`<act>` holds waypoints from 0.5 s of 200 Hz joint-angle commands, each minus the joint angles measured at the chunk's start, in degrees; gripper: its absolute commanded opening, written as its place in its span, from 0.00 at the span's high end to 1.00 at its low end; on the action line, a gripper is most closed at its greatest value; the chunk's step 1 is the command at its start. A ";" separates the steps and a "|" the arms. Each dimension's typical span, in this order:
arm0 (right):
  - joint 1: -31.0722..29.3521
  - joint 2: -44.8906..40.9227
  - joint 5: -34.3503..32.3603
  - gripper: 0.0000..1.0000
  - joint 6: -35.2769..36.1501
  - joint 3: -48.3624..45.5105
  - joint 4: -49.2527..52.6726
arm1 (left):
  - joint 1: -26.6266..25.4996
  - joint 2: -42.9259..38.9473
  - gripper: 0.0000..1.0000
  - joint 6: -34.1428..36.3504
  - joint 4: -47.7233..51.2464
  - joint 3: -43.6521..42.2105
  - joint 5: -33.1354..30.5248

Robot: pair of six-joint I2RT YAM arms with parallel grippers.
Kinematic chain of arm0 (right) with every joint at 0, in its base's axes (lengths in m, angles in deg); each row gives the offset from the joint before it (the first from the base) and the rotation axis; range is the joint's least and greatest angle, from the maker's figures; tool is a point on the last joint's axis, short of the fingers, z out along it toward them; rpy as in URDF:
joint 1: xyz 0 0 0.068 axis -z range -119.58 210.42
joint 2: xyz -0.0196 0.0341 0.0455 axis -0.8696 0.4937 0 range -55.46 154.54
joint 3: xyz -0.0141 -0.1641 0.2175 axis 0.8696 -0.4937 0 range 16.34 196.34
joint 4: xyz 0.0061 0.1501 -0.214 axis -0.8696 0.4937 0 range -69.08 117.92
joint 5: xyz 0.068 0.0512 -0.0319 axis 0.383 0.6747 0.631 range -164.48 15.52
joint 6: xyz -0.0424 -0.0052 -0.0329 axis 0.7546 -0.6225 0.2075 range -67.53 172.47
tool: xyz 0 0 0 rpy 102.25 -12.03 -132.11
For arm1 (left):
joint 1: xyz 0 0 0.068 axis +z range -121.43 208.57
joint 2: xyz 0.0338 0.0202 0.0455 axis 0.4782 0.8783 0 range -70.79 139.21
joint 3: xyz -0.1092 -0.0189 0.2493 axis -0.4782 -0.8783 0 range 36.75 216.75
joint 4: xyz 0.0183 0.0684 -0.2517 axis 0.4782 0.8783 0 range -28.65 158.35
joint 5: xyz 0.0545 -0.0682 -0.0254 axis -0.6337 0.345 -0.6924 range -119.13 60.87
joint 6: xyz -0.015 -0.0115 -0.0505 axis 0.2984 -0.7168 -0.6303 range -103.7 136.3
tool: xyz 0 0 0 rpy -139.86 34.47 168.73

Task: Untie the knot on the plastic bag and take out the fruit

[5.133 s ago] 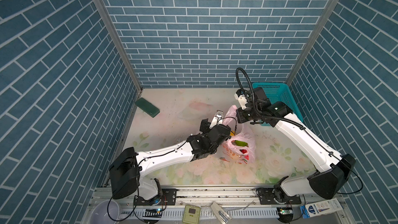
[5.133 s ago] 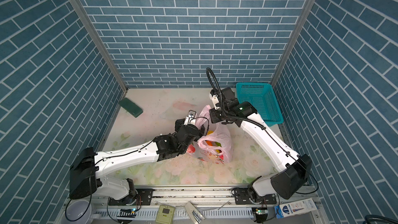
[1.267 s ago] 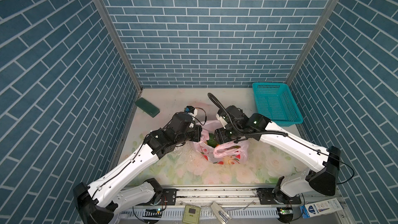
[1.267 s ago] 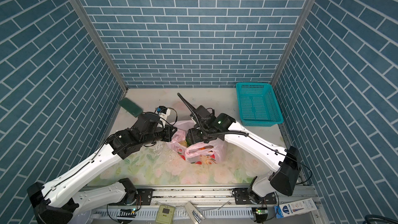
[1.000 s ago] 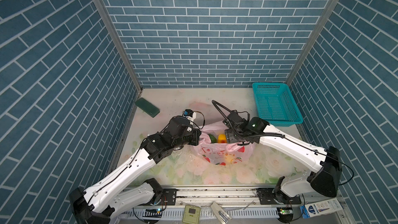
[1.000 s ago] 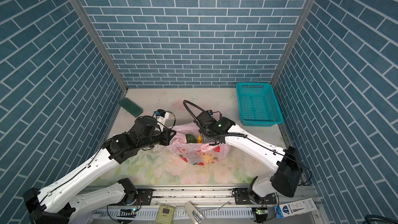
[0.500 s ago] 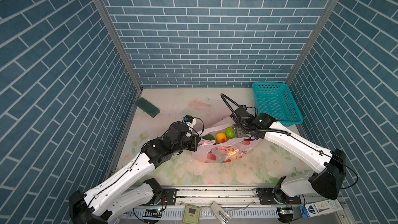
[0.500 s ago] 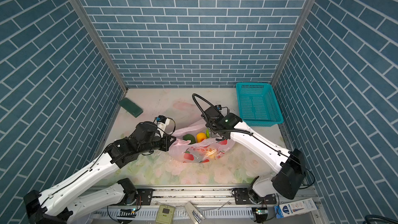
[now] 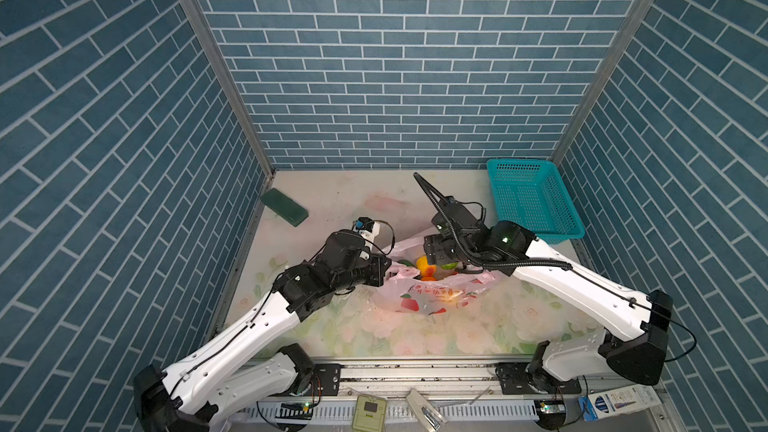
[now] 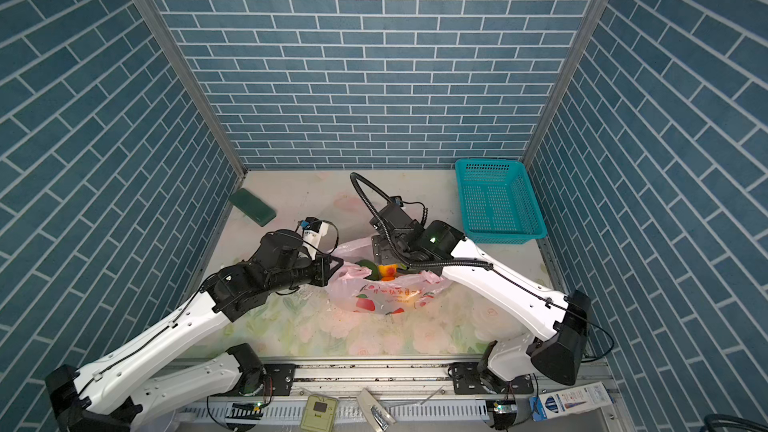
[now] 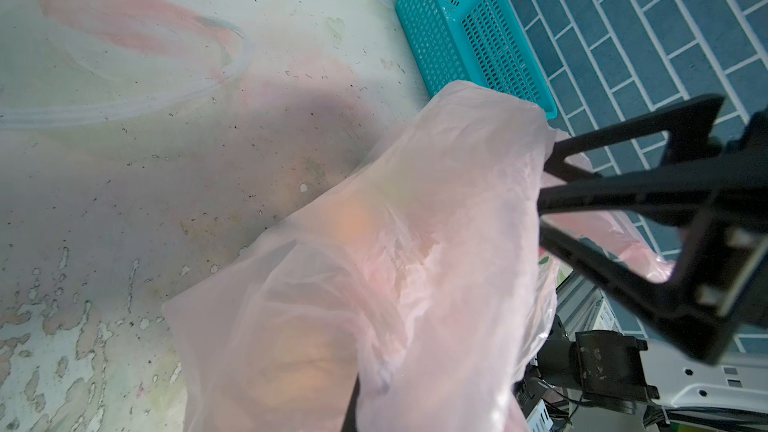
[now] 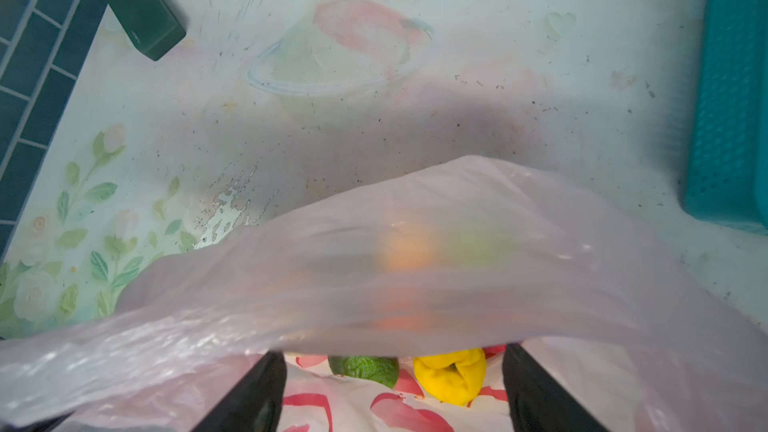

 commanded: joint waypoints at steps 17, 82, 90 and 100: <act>-3.90 -1.94 -1.69 0.22 -6.09 -7.84 -7.69 | 0.09 1.29 1.00 -1.71 -1.60 1.85 0.35; -13.32 -4.11 -7.99 0.22 -13.61 -20.56 -14.94 | 0.09 2.70 1.00 -2.40 0.20 3.97 -3.06; -14.98 -3.72 -7.94 0.22 -15.21 -21.75 -15.15 | 0.09 2.71 1.00 -2.57 0.07 3.99 -3.41; -16.74 -2.67 -7.28 0.22 -17.06 -23.07 -15.44 | 0.09 2.50 1.00 -2.83 -0.28 3.89 -3.77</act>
